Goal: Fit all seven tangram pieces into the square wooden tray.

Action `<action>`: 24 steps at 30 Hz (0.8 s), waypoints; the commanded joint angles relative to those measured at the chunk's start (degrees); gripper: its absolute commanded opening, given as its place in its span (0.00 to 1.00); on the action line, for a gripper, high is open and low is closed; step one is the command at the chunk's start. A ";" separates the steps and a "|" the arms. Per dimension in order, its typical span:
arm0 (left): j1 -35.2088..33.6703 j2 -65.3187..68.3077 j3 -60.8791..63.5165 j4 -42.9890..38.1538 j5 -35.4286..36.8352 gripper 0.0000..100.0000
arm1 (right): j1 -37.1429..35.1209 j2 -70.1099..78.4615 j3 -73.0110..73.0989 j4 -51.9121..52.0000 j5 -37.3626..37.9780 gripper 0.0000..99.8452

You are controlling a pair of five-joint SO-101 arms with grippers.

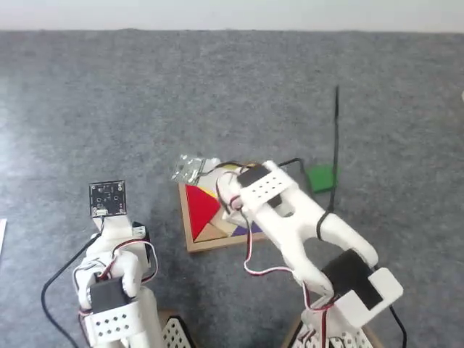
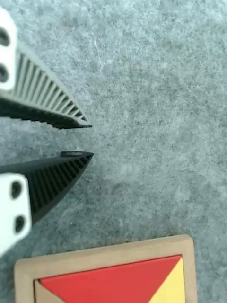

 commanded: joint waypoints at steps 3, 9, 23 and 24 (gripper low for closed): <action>-0.35 -1.05 -0.66 0.18 -0.09 0.08 | -3.12 -5.76 -3.25 4.26 0.62 0.04; -0.35 -1.05 -0.66 0.18 -0.09 0.08 | 0.48 -23.78 -3.08 16.48 0.44 0.04; -0.35 -1.05 -0.66 0.18 -0.09 0.08 | 18.07 -53.23 10.46 5.76 -14.59 0.04; -0.35 -1.05 -0.66 0.18 -0.09 0.08 | 18.24 -51.65 10.11 5.41 -14.59 0.04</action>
